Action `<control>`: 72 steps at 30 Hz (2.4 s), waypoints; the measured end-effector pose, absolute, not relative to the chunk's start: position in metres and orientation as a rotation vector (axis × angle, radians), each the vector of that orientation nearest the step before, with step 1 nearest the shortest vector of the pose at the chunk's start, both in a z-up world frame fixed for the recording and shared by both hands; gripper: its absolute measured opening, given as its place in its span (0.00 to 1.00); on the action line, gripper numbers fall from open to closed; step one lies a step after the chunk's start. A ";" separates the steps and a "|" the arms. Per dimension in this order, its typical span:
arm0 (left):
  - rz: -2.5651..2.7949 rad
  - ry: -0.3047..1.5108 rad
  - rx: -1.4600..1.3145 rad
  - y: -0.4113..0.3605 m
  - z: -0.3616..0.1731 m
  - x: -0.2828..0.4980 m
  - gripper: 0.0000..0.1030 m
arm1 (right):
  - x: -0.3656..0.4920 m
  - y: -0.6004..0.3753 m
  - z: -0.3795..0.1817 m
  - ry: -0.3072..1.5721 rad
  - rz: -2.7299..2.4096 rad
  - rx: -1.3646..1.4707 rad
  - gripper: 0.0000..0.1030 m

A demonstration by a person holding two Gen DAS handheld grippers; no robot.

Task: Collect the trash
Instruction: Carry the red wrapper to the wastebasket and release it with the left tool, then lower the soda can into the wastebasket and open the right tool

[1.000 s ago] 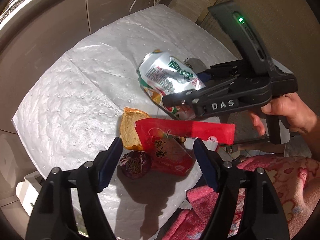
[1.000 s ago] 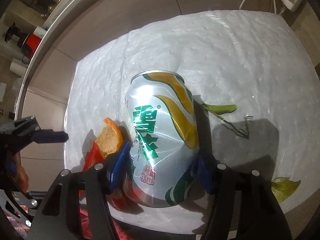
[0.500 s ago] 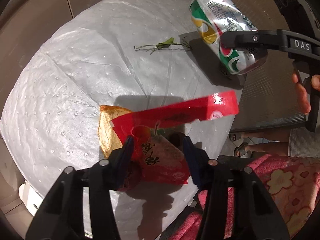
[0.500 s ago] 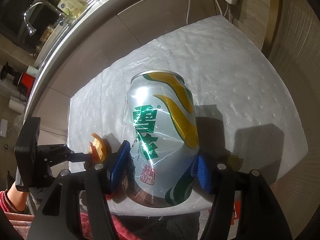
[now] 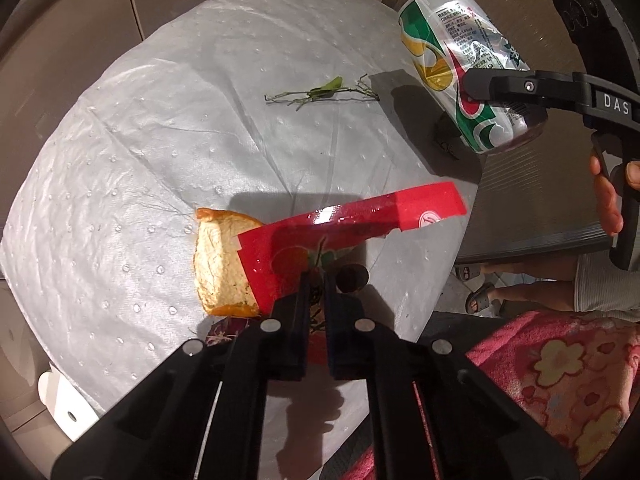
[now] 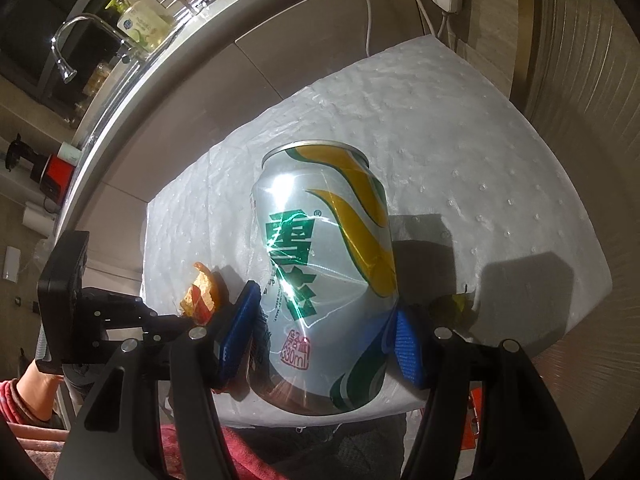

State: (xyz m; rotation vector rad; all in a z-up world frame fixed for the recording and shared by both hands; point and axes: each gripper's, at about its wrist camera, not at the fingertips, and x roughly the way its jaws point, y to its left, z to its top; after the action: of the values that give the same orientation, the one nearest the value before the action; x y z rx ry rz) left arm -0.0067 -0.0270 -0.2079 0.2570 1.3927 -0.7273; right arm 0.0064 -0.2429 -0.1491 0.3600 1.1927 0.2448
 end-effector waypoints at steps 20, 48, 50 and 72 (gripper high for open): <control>-0.605 1.133 0.107 0.059 -0.099 -0.022 0.04 | -0.005 -0.210 -0.106 1.103 0.288 0.265 0.60; -0.403 1.579 0.114 0.251 -0.341 -0.097 0.05 | -0.088 -0.008 -0.052 1.093 0.445 0.075 0.61; -0.405 1.577 0.108 0.252 -0.344 -0.097 0.05 | -0.095 0.000 -0.054 1.102 0.446 0.073 0.61; -0.135 1.161 0.126 0.271 -0.140 -0.134 0.89 | -0.106 0.101 -0.123 1.224 0.652 -0.060 0.61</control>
State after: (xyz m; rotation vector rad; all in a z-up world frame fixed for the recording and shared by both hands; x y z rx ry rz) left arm -0.1337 0.2712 -0.1401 0.1255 1.1608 -0.1350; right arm -0.1060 0.1014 -0.1230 -0.0601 1.2237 0.6521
